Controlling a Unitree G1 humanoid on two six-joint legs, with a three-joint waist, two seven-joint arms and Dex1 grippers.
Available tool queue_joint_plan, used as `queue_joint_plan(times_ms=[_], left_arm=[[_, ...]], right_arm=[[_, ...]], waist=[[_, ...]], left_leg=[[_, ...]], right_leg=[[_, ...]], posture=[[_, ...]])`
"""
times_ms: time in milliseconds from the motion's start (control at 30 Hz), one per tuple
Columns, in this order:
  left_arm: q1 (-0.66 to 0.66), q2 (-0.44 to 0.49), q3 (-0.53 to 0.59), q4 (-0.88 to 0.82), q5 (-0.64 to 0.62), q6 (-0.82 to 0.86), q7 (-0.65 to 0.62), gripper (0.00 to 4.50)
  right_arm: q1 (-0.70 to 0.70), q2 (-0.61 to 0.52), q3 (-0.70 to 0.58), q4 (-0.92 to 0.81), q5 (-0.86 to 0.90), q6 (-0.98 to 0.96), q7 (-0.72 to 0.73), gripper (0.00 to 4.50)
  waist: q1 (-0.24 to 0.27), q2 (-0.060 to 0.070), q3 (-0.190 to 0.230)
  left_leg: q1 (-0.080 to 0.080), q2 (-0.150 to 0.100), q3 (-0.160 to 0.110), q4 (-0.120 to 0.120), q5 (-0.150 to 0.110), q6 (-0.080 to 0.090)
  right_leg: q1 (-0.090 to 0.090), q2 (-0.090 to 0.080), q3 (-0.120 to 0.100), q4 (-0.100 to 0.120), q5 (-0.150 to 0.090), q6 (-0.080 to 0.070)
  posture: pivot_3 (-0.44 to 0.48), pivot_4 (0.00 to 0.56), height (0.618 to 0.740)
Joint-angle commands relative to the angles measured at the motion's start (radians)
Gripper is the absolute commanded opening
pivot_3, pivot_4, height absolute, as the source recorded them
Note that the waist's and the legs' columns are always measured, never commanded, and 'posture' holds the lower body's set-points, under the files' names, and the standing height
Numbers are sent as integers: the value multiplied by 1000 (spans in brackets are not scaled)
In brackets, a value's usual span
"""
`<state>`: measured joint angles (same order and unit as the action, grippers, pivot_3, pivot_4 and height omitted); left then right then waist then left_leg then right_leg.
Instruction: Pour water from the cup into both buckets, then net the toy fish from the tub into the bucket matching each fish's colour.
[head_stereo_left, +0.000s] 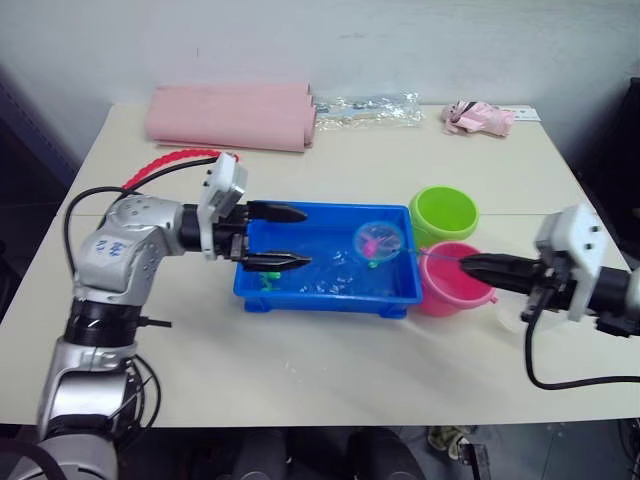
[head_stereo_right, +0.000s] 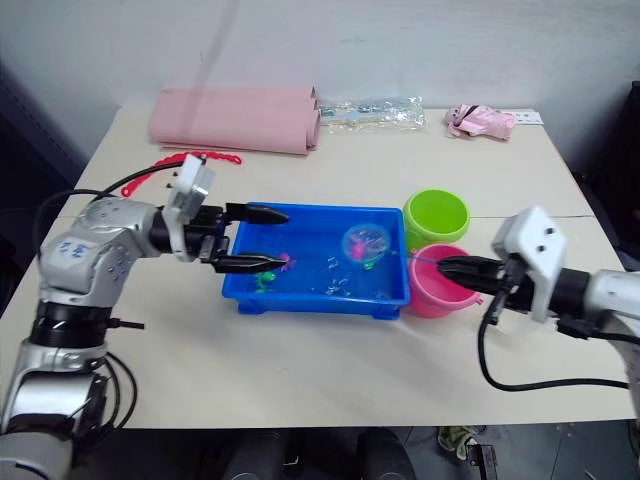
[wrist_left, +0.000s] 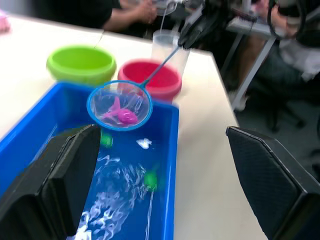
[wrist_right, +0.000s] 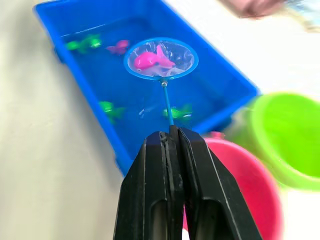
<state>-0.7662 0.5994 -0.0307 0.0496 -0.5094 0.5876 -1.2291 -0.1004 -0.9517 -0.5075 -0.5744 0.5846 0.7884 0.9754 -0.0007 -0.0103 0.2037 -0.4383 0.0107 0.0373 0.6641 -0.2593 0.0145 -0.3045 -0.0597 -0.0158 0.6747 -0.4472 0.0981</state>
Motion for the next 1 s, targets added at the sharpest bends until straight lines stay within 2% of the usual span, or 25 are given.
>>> queue_joint_plan(times_ms=[33,167,333,400,500,700,867,1000], left_arm=[[-41,-39,-17,22,-18,-51,-49,4400],[-94,-86,-51,105,11,-110,-100,4400],[-139,-116,-86,198,53,-183,-146,4400],[-160,-129,-96,243,71,-215,-162,4400],[-191,-144,-99,292,83,-238,-174,4400],[-241,-168,-96,340,93,-247,-185,4400],[-265,-171,-98,352,92,-244,-200,4400],[-285,-167,-94,371,94,-244,-211,4400]], right_arm=[[76,-35,-211,-65,33,39,15,0],[203,-52,-362,-76,-60,-60,65,0],[299,-28,-443,-90,-95,-124,80,0],[375,-12,-473,-102,-179,-217,99,0],[467,-4,-460,-58,-415,-602,106,0],[481,-37,-443,103,-720,-1264,14,0],[484,-72,-473,211,-889,-1624,-70,0],[455,-74,-498,258,-943,-1727,-145,0]], waist=[[2,0,0],[16,0,0],[18,0,0],[22,0,0],[23,0,0],[19,0,0],[18,0,0],[11,0,0]], left_leg=[[0,0,0,-1,0,0],[-1,0,0,-1,0,0],[1,-1,2,0,0,0],[0,0,1,0,0,0],[0,-1,2,0,0,0],[1,-1,2,0,0,0],[1,-1,2,0,0,0],[1,-1,2,0,0,0]], right_leg=[[0,0,0,0,0,0],[0,0,0,-1,0,0],[0,0,2,0,0,0],[0,1,2,0,0,0],[0,1,2,-1,0,0],[0,1,3,-1,0,1],[0,1,3,-1,0,1],[0,1,3,-1,0,1]], posture=[[0,150,740],[0,150,740],[0,150,740],[0,150,740],[0,150,740],[0,150,740],[0,150,740],[0,150,740]])
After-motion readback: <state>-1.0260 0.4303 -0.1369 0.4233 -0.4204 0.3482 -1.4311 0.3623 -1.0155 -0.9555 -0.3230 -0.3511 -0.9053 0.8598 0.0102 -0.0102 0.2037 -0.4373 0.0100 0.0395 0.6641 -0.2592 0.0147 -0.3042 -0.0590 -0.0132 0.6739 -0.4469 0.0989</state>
